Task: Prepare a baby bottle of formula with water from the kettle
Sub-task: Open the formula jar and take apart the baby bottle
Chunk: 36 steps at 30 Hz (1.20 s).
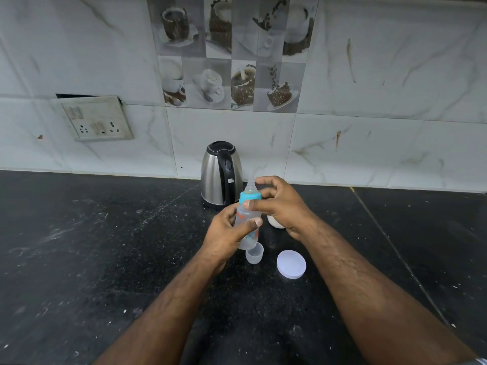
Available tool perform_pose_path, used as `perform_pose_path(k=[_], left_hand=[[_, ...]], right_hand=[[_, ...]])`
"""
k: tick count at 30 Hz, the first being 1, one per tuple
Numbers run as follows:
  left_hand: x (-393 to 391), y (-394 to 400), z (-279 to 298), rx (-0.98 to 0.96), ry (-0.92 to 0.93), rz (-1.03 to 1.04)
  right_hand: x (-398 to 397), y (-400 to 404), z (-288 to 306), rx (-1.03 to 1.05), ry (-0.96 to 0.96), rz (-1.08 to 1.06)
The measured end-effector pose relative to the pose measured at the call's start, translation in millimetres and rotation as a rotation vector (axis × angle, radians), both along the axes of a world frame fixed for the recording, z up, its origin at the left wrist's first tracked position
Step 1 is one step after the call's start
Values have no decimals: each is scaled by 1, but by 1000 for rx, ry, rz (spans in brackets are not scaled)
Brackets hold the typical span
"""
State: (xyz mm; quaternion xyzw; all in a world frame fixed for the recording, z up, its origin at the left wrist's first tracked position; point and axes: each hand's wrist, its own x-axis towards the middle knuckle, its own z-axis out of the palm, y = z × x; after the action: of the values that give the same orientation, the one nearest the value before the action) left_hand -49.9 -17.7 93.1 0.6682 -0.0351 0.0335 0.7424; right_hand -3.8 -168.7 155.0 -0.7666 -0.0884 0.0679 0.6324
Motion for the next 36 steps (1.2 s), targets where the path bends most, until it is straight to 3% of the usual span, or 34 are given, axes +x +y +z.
perform_pose_path(k=[5,8,10,16,21,36], left_hand=[[0,6,-7,-33,35,50],[0,13,-14,-27,47,99],[0,18,-21,-22,49,123],[-8,26,-55,80,83,129],[-8,21,-84,84,143,158],[-11,23,-96,135,196,156]], right_hand=[[6,-10,9,281,67,-156],[13,-25,7,327,102,-159],[15,-32,-1,244,105,-167],[13,-42,-42,-276,56,-139],[7,-31,-68,-649,-89,55],[9,-6,-113,-859,-149,175]])
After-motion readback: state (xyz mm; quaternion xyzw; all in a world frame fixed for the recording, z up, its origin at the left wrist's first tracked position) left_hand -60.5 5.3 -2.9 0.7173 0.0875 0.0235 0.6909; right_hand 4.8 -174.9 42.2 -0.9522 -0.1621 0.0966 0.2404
